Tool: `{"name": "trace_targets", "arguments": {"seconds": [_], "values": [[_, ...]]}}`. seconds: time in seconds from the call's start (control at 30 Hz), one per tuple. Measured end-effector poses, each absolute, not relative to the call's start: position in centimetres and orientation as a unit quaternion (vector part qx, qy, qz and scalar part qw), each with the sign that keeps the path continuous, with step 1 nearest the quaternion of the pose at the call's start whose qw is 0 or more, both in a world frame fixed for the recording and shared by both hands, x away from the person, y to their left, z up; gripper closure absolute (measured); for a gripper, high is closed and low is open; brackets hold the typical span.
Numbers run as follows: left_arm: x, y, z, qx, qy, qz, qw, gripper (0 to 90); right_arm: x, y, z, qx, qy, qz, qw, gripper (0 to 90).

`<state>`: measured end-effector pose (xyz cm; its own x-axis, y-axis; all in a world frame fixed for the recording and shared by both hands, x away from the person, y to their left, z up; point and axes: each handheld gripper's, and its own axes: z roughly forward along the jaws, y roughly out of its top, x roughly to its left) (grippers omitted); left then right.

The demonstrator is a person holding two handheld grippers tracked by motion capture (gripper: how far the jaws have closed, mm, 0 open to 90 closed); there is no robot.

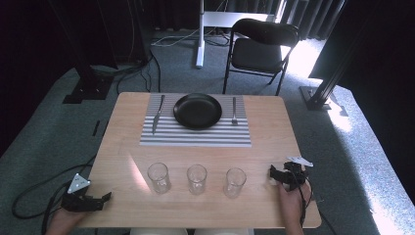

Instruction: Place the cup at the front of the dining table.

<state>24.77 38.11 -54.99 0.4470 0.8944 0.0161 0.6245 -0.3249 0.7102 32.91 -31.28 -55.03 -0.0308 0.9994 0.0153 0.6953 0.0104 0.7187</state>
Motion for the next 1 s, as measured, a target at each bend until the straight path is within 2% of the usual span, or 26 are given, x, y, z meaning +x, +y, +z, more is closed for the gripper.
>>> {"name": "trace_targets", "arguments": {"seconds": [0.57,0.67,1.0], "values": [[24.9,38.0,-54.7,0.802,0.469,0.194,0.316,1.0,32.9,-31.3,-55.0,0.643,0.659,0.285,0.267,11.6],[25.0,38.1,-54.6,0.801,0.471,0.193,0.315,3.2,32.9,-31.3,-55.0,0.643,0.659,0.285,0.267,11.6],[24.8,37.6,-53.8,0.799,0.453,0.193,0.345,3.3,32.9,-31.3,-55.0,0.643,0.658,0.286,0.267,11.6]]}}
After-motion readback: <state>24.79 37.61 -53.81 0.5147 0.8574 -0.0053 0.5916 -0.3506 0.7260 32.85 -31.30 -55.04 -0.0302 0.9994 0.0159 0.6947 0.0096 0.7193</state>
